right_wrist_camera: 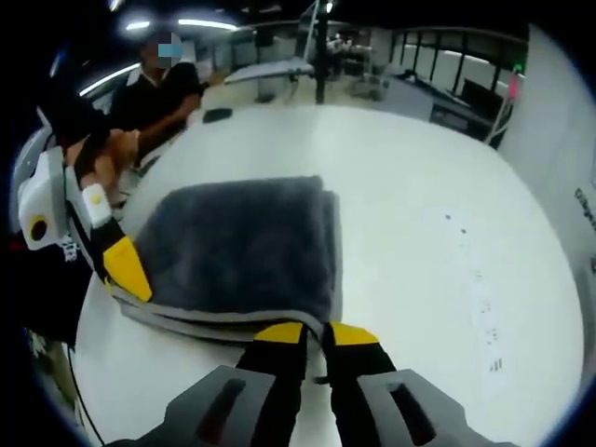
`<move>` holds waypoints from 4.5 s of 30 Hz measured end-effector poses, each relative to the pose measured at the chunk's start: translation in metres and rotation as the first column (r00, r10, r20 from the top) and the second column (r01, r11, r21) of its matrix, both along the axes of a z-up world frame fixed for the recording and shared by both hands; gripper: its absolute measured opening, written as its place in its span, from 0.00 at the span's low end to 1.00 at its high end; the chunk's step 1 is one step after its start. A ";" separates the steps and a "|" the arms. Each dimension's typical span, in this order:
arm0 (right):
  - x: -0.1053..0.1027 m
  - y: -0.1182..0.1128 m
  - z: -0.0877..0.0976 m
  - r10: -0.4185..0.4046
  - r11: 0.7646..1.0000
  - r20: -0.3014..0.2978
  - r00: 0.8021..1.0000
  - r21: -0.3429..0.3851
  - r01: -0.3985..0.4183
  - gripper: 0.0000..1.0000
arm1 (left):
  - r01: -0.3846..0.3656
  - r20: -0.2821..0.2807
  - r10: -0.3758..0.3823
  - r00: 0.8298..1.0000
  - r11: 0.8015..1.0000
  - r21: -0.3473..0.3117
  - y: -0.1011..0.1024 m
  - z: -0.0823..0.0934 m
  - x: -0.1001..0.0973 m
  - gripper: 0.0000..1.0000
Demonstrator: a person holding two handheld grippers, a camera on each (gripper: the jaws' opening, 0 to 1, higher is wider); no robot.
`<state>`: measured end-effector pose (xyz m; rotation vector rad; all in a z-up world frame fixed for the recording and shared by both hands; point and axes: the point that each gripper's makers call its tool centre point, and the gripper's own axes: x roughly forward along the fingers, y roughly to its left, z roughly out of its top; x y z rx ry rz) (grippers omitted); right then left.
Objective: Open the folded towel by lifting each exposed corner and separating the folded layers until the towel lies flat within the target outline without major curled edges
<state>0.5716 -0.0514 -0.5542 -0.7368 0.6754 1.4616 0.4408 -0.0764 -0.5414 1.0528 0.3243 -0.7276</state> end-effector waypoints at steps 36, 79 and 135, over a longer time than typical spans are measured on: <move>0.008 0.001 0.009 -0.041 0.999 -0.009 0.999 -0.006 0.041 0.00 | -0.036 0.056 0.047 0.997 0.983 -0.178 0.004 0.033 0.014 0.06; 0.016 0.010 0.036 -0.068 0.998 0.004 0.998 -0.012 0.068 0.00 | -0.077 0.146 0.124 0.981 0.953 -0.292 0.028 0.075 0.023 0.06; -0.016 0.026 0.062 -0.092 0.995 0.042 0.995 -0.025 0.093 0.00 | -0.095 0.244 0.208 0.947 0.910 -0.405 0.045 0.111 0.031 0.06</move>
